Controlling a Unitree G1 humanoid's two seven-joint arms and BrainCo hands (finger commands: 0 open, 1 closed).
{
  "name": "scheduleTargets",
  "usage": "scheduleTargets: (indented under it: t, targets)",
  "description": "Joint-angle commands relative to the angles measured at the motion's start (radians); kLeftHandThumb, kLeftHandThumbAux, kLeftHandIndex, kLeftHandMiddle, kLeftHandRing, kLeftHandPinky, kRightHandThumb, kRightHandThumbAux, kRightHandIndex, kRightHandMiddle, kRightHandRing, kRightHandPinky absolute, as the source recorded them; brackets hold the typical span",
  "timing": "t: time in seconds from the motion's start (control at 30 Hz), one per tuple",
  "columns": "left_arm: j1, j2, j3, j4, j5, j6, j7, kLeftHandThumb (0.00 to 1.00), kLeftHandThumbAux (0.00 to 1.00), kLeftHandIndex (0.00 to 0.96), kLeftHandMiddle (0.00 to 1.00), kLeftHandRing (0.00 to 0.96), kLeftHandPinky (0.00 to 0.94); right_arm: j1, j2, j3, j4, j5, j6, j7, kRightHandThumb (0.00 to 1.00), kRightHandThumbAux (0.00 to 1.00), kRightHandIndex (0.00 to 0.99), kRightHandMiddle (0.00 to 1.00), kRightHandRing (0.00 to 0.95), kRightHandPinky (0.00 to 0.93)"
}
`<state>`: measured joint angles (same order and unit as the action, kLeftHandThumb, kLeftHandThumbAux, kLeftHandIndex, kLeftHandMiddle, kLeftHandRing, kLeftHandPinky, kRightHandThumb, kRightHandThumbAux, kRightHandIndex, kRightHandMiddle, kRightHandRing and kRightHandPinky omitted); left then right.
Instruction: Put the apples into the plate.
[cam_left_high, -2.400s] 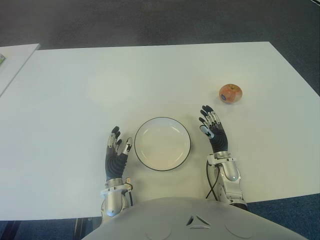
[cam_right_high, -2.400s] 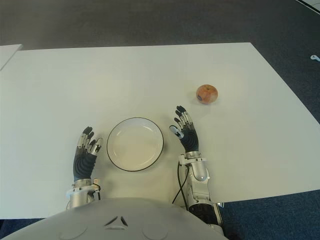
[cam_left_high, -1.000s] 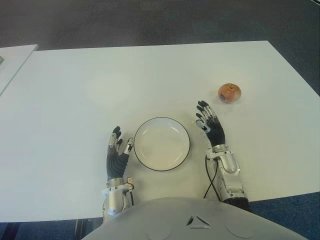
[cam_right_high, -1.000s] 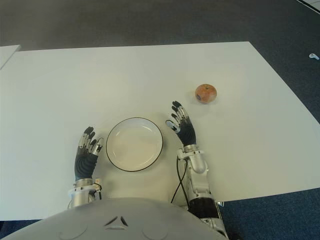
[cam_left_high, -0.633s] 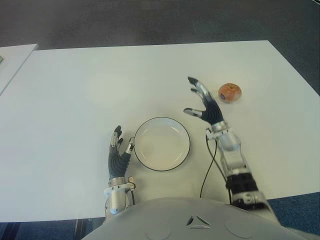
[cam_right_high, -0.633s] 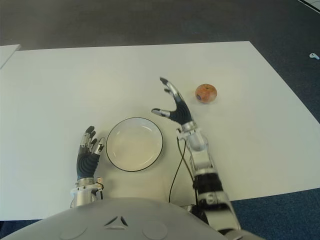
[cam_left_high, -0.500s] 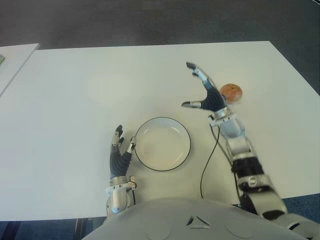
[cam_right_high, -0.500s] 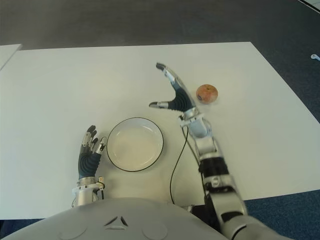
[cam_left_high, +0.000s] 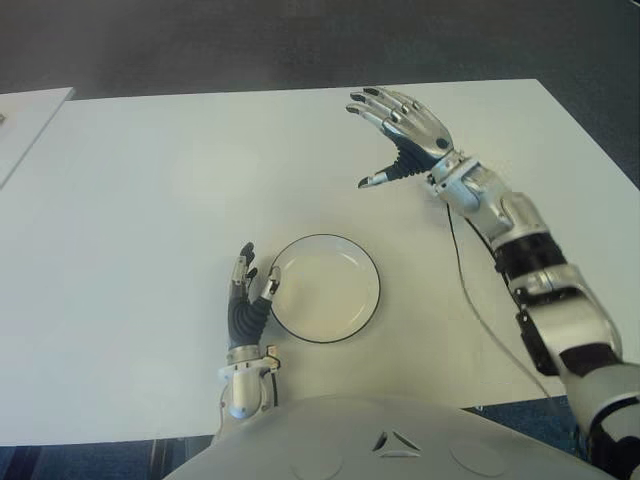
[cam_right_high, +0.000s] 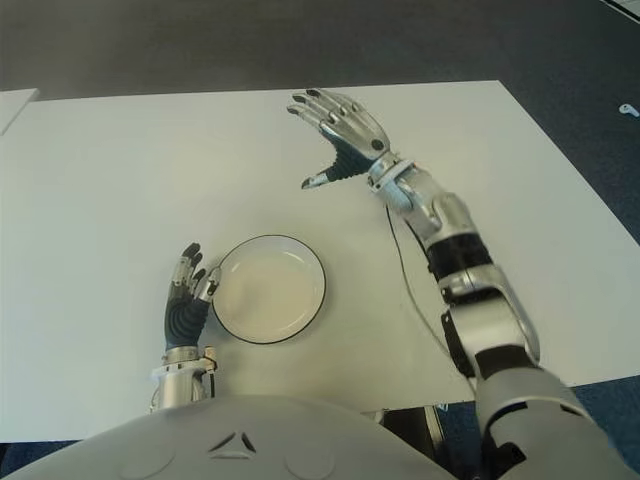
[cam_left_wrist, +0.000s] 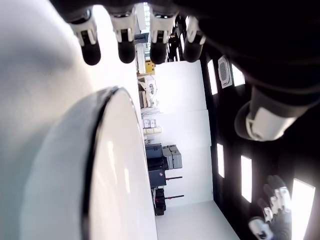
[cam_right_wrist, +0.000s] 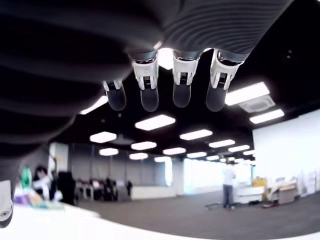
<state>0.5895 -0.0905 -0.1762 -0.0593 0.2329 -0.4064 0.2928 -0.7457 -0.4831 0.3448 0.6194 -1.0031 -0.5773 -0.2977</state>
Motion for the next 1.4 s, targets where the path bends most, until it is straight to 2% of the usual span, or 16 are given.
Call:
scheduleTargets:
  t: [0.03,0.2,0.47,0.67,0.93,1.17,1.27,1.4]
  targets:
    - [-0.012,-0.023,-0.005,0.033,0.003,-0.006,0.014,0.004,0.536,0.009,0.004,0.000,0.000,-0.128,-0.016,0.078,0.164,-0.059,0.009,-0.073,0.375,0.529,0.072,0.040,0.000,0.000]
    - [-0.001,-0.022,-0.008,0.024,0.006,-0.011,0.017,0.003,0.560,0.020,0.009,0.000,0.000,-0.203,-0.019,0.124,0.269,-0.054,0.012,-0.111,0.381,0.543,0.070,0.032,0.000,0.000]
    - [0.003,-0.012,-0.005,0.026,0.005,-0.022,0.016,0.013,0.566,0.028,0.014,0.000,0.000,-0.314,-0.006,0.207,0.457,-0.073,0.077,-0.159,0.375,0.565,0.050,0.015,0.000,0.000]
    - [0.005,0.001,0.004,0.032,-0.002,-0.036,0.008,0.017,0.566,0.027,0.013,0.000,0.000,-0.369,0.002,0.248,0.559,-0.062,0.111,-0.170,0.338,0.576,0.038,0.012,0.000,0.000]
    - [0.039,0.002,0.004,-0.013,-0.014,-0.019,-0.004,0.018,0.589,0.046,0.022,0.006,0.000,-0.407,0.004,0.281,0.640,-0.043,0.149,-0.158,0.284,0.577,0.023,0.009,0.000,0.000]
    - [0.077,0.013,0.009,-0.064,0.012,0.007,0.003,0.002,0.590,0.055,0.033,0.015,0.004,-0.406,-0.006,0.295,0.672,-0.030,0.167,-0.150,0.252,0.570,0.008,0.003,0.000,0.000]
    - [0.027,0.003,0.014,0.007,0.014,0.008,0.016,0.000,0.587,0.060,0.033,0.015,0.004,-0.399,-0.010,0.296,0.683,-0.022,0.175,-0.141,0.233,0.569,0.005,0.002,0.000,0.000]
    - [0.017,0.000,0.019,0.020,-0.004,0.003,0.010,0.000,0.582,0.061,0.025,0.010,0.006,-0.389,-0.017,0.292,0.691,-0.004,0.178,-0.121,0.180,0.559,0.003,0.001,0.000,0.000]
